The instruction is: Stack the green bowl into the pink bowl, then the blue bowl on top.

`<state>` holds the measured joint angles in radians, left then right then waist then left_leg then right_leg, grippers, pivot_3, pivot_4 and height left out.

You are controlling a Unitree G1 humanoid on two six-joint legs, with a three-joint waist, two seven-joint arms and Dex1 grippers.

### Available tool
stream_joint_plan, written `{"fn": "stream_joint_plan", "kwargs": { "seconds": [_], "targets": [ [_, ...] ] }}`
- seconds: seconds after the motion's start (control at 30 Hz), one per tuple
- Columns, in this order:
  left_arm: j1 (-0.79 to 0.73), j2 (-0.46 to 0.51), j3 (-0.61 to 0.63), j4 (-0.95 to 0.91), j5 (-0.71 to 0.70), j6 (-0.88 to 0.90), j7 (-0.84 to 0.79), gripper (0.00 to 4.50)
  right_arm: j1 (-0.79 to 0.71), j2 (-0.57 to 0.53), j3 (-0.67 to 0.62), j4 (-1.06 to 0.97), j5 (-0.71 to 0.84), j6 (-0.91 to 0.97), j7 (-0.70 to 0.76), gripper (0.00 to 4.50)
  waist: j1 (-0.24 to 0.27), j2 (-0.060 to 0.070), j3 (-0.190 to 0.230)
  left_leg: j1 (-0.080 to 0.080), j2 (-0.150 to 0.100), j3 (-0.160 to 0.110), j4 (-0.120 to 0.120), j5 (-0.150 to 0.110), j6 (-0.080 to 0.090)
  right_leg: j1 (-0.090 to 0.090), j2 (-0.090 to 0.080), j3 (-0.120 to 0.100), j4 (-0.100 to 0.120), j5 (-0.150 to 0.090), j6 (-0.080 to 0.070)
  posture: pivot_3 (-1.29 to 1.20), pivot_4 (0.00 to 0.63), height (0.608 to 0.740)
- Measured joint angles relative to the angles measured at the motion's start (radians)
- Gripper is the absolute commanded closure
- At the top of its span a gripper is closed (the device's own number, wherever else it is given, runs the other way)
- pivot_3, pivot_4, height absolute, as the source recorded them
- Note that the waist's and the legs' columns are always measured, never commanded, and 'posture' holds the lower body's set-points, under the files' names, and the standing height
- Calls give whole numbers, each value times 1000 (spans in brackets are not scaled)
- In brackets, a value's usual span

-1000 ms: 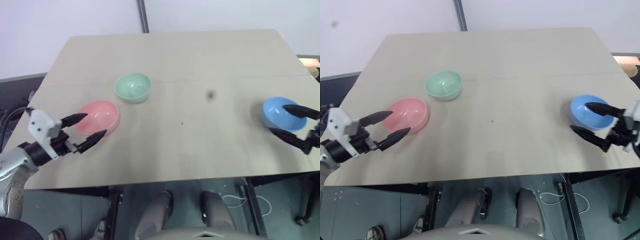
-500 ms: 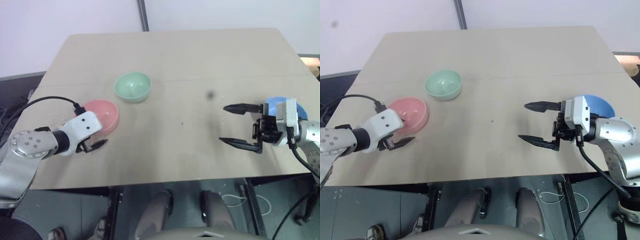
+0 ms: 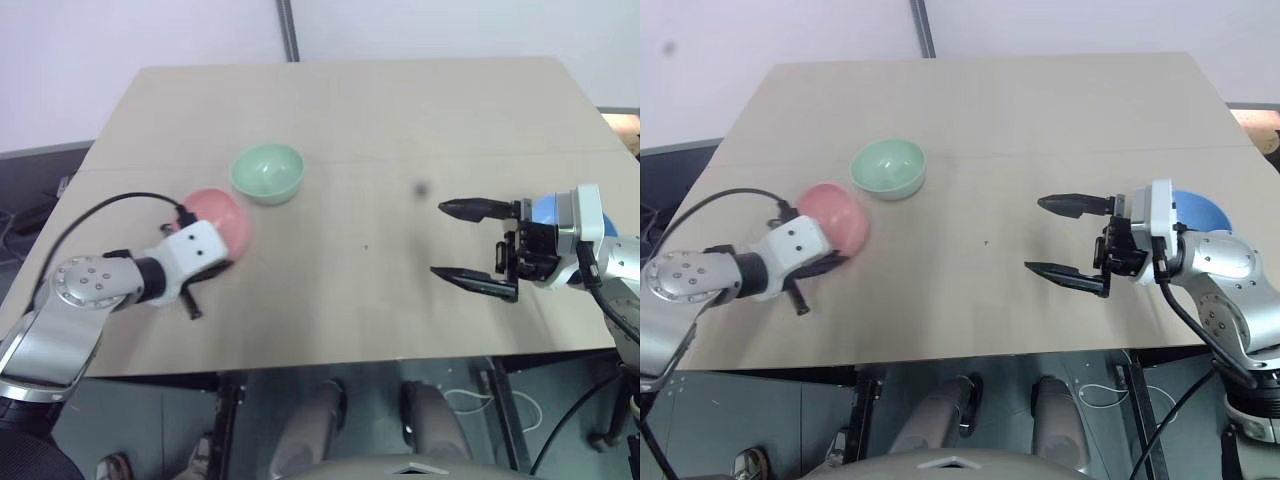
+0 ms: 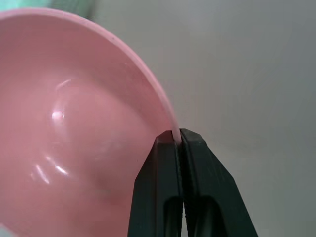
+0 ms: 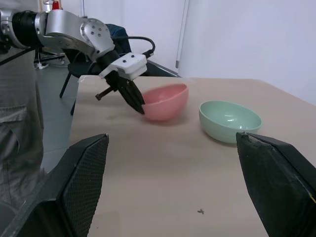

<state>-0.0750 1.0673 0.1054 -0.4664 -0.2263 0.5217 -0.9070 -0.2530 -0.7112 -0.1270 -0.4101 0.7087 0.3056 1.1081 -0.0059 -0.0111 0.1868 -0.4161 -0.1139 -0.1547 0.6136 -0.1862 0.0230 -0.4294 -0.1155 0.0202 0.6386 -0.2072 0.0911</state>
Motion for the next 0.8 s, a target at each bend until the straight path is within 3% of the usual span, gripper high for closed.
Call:
{"fn": "stream_joint_plan", "kwargs": {
  "seconds": [0.1,0.2,0.37,0.4,0.47,0.53,0.67,0.73,0.8],
  "targets": [
    [-58,4,-26,-36,-31,-80,-85,4456,23,-2,-15,-8,0,0,-15,0,1,0,0,1,0,1,0,0,0,0,0,0,1,0,0,0,150,740],
    [-199,-28,-154,-2,3,-128,-142,4456,68,-7,-50,-21,0,-1,-44,0,9,1,0,1,0,2,2,0,0,0,0,1,2,0,0,0,150,740],
    [-480,-213,-414,207,144,-275,-222,4456,127,-13,-94,-76,0,-1,-95,0,20,-1,0,1,0,6,6,3,4,2,1,2,3,1,1,0,150,740],
    [-524,-252,-463,260,174,-322,-241,3984,149,-15,-108,-89,0,-1,-100,0,20,-1,0,1,0,6,6,3,4,2,1,2,2,2,0,0,150,740],
    [-599,-328,-534,374,230,-411,-272,3526,186,-15,-126,-103,0,-2,-113,0,21,-1,0,1,-1,6,6,3,5,2,1,2,2,2,0,0,150,740],
    [-644,-379,-595,471,282,-508,-297,2384,213,-15,-132,-126,0,-3,-122,0,16,-1,0,1,0,6,6,3,5,1,1,4,2,2,0,0,150,740],
    [-686,-433,-633,594,324,-620,-329,581,266,-15,-156,-171,2,-3,-141,0,10,-1,0,1,0,6,5,3,5,0,2,5,3,2,0,0,150,740],
    [-694,-435,-633,611,325,-638,-334,169,272,-15,-159,-178,2,-4,-146,0,7,-2,0,1,0,6,5,3,5,0,2,5,3,2,0,0,150,740],
    [-714,-436,-616,632,324,-667,-336,169,290,-14,-165,-192,2,-4,-160,0,8,-2,0,1,0,5,7,3,5,1,2,5,3,2,1,0,150,740]
  ]
}}
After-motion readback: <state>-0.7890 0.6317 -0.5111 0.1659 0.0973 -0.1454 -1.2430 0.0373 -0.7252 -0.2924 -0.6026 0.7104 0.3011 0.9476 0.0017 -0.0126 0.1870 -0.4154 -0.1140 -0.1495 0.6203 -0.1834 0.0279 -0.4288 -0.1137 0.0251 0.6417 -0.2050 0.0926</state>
